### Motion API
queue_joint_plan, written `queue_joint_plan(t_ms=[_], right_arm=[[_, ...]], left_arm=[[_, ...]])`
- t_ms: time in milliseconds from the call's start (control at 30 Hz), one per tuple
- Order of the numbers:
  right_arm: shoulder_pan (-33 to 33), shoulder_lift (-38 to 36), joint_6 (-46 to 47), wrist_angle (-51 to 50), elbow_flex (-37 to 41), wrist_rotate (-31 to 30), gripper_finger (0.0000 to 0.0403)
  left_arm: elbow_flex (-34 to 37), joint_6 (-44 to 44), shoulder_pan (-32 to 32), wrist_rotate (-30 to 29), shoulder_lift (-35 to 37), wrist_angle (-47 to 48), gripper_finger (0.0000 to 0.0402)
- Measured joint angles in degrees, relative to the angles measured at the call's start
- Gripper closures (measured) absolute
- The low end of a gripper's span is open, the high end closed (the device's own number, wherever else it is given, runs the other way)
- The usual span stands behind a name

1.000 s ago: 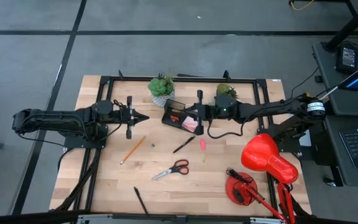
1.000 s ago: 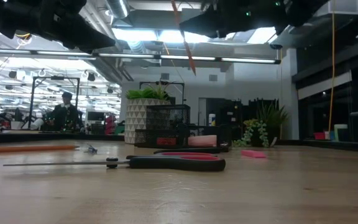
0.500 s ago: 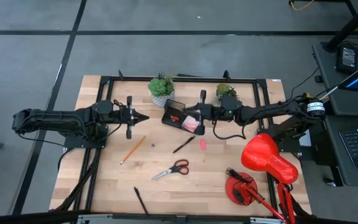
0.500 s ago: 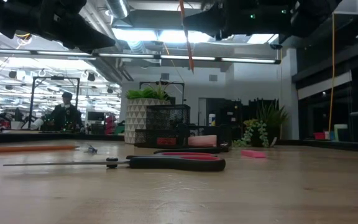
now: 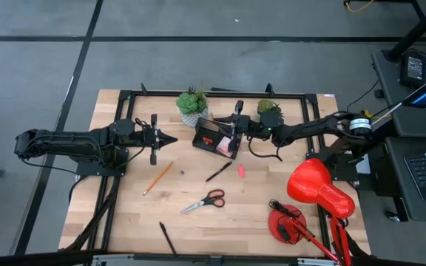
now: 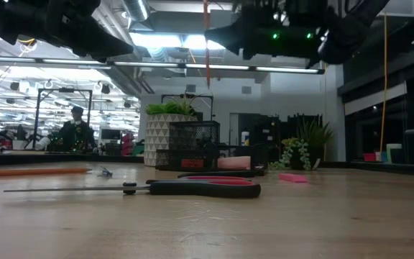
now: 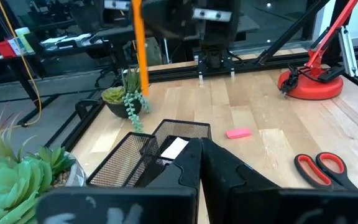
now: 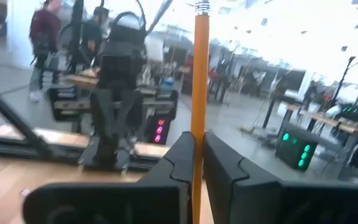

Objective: Pick and place office supplies into organizer
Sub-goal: Put the right orange pencil into the black desk organizer

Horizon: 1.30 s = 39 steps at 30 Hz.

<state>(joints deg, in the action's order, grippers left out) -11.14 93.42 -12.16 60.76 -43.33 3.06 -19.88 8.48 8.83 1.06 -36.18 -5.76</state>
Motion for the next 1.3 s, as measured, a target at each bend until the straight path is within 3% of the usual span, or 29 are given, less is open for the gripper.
queue_joint_plan(t_ms=[500,1300], right_arm=[[-3.01,7.39,2.92,7.07,-0.04,-1.9,0.0377],[-3.06,17.74,2.84,4.91,-5.25,-1.9,0.0377]], left_arm=[[0.0,-0.25,0.01,0.0,-0.02,0.0,0.04],[0.0,-0.71,-0.01,0.0,-0.02,0.16,0.04]])
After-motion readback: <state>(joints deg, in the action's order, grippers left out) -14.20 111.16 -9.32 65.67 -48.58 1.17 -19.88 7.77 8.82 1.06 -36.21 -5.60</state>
